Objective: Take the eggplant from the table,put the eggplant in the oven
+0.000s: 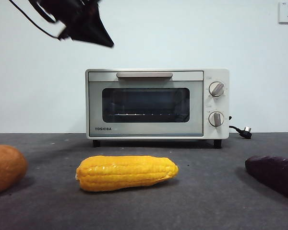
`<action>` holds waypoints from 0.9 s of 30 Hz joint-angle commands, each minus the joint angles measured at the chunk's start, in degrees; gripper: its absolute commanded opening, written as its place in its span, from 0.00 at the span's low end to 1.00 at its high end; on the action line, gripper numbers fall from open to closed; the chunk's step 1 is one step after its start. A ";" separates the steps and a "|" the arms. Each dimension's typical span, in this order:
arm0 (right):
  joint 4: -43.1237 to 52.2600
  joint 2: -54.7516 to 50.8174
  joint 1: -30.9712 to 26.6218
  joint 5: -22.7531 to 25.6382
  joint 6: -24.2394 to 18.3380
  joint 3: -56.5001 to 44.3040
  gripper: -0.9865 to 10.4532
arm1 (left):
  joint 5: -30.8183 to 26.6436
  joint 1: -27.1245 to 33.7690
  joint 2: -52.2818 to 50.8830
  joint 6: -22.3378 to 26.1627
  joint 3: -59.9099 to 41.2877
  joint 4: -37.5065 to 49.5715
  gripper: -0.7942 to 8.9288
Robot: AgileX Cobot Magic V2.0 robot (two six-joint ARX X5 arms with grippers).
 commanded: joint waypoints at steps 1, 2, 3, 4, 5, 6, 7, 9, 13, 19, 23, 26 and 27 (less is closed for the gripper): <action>0.24 0.33 0.07 0.63 -0.96 0.17 0.56 | -1.16 -1.09 1.36 1.70 0.33 2.40 0.08; 0.28 0.55 0.07 0.87 -0.96 0.17 0.56 | -1.77 -1.40 1.84 1.70 0.33 3.04 0.08; 0.28 0.68 0.07 1.05 -0.98 0.17 0.56 | -2.23 -1.77 2.34 1.70 0.33 3.91 0.08; 0.26 0.85 0.07 1.07 -0.98 0.17 0.56 | -2.60 -1.99 2.67 1.70 0.33 4.50 0.08; 0.28 1.05 0.07 1.05 -0.96 0.17 0.56 | -2.89 -2.25 3.08 1.70 0.33 5.20 0.08; 0.24 1.20 0.07 1.07 -0.98 0.17 0.56 | -3.74 -2.58 3.34 1.73 0.33 5.90 0.08; 0.26 1.46 0.07 1.05 -0.96 0.17 0.56 | -4.07 -2.82 3.72 1.73 0.33 6.43 0.08; 0.22 1.81 0.07 1.03 -0.96 0.17 0.56 | -4.59 -3.26 4.22 1.75 0.33 7.63 0.08; 0.02 2.10 0.07 1.03 -0.96 0.17 0.56 | -6.93 -3.96 5.14 2.23 0.33 9.40 0.08; -0.09 2.12 0.07 1.03 -0.96 0.17 0.56 | -8.35 -4.35 6.75 3.54 0.33 11.28 0.08; -0.09 2.12 0.07 1.03 -0.94 0.17 0.56 | -8.44 -4.39 7.82 3.54 0.33 12.55 0.08; -0.15 2.10 0.07 1.03 -0.90 0.17 0.56 | -9.70 -4.50 8.96 3.56 0.35 13.03 0.08; -0.17 2.10 0.07 1.03 -0.90 0.17 0.56 | -9.64 -4.50 9.44 3.54 0.35 13.09 0.08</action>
